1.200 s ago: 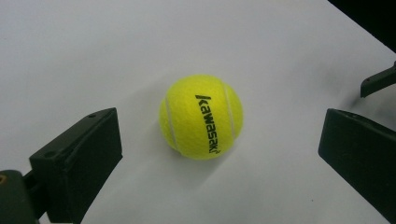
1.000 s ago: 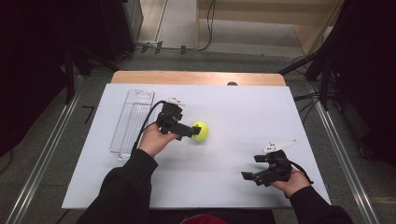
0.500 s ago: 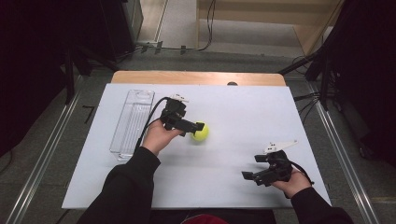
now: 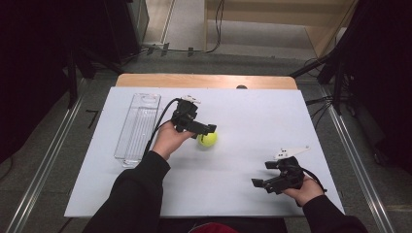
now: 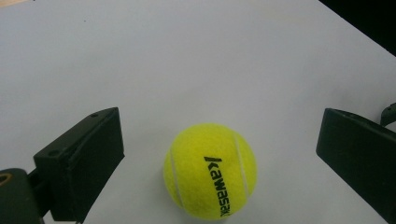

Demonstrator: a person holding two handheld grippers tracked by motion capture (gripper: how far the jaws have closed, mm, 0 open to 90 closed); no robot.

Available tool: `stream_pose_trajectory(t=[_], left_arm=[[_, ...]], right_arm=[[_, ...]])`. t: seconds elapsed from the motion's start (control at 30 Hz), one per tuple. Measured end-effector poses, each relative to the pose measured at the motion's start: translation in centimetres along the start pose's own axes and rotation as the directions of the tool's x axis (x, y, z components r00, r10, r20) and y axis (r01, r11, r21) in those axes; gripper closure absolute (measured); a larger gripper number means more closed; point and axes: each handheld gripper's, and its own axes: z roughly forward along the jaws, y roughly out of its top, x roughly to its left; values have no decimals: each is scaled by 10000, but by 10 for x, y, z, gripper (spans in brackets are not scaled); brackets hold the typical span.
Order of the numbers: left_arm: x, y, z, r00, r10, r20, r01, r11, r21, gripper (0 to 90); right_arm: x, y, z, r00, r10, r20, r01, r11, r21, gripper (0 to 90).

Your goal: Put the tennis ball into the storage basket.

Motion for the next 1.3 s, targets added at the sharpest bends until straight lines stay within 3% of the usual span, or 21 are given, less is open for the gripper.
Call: stream_pose_trajectory(t=[0.37,0.5,0.83,1.3], left_arm=[[-1,5,13,10000,-34,-3,34,10000,-93,14],[-2,4,14,9998,64,-184,-68,9998,-202,14],[-4,2,21,9998,187,18,-187,9998,-2,14],[-6,-3,26,9988,452,-208,-448,9989,169,14]], right_arm=[[0,-1,-1,10000,-17,28,17,10000,-10,53],[0,-1,0,10000,-1,26,0,10000,24,53],[0,-1,-1,10000,-35,22,35,10000,10,53],[0,-1,-1,10000,-64,18,64,10000,22,53]])
